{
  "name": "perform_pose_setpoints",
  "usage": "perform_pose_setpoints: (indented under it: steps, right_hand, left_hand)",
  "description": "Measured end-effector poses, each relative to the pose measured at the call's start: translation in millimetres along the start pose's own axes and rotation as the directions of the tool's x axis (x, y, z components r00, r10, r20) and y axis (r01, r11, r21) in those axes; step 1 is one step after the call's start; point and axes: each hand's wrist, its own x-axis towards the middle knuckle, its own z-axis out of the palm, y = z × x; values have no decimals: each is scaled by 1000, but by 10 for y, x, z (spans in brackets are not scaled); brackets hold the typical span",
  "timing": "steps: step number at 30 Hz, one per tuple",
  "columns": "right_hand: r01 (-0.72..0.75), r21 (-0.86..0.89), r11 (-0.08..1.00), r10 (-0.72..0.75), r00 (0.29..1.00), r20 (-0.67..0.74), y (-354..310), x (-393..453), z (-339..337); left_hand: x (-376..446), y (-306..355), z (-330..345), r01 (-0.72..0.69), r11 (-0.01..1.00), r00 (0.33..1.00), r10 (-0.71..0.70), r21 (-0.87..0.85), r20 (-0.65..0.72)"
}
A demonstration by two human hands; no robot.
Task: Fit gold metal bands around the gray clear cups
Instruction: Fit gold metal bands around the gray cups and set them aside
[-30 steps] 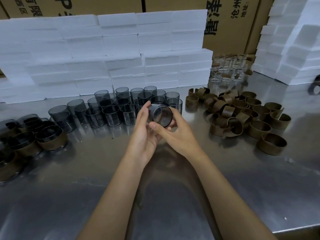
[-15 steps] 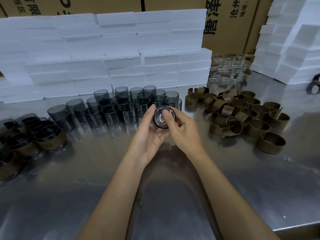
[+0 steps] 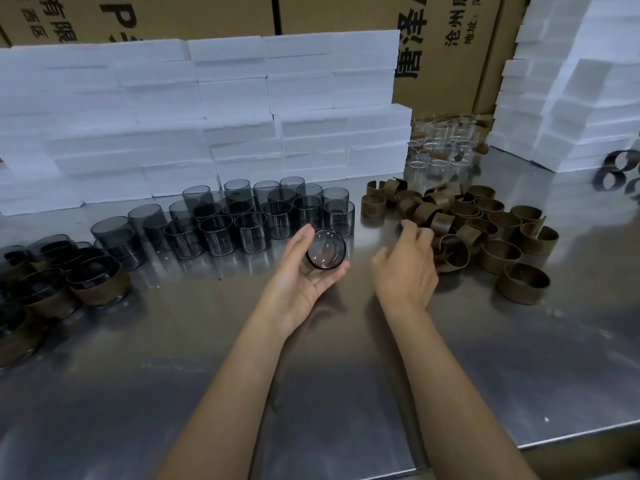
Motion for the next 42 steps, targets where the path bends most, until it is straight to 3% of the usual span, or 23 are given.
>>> perform_pose_setpoints:
  steps: [5,10,12,15,18,21,27,32,37,39,42]
  right_hand:
    - [-109,10,994,107,987,117,96,45,-20]
    - [-18,206,978,-7,993,121,3,31,18]
    - [-26,407,913,-23,993,115,-88,10,29]
    - [-113,701,704,-32,981,191,-212,-22,22]
    - [-73,808,585,-130,975,182,-274,-55,9]
    - [-3,823,568,-214,965,151,-342,-118,31]
    - [278,528,802,-393,912,118,-373,-287,113]
    - [150,721,676,-328,938,112,-415,-312,64]
    - [178,784,595,-111,984,-139,-365,-211,-17]
    - [75,799,596,-89,996,-27,-329,-133,-30]
    - [-189,792,581,-119,943,312,-293,-58,-7]
  left_hand:
    - [11,14,-15,25,999,1000,-25,-19,15]
    - [17,10,-26,-10,1000,1000,10,17,19]
    - [27,11,-21,-50,999,999,51,17,-4]
    - [47,33,-41,-114,993,992,115,23,-49]
    - [66,64,-82,-155,988,985,155,6,-82]
    - [81,80,-100,-173,985,983,172,-4,-65]
    - [80,85,-123,-96,992,995,98,-76,23]
    - [89,107,-113,-114,992,993,114,-46,-17]
    - [86,98,-92,-98,993,995,96,-62,-29]
    - [61,110,-82,-65,998,998,65,0,15]
    - [1,98,-27,-17,989,995,2,150,101]
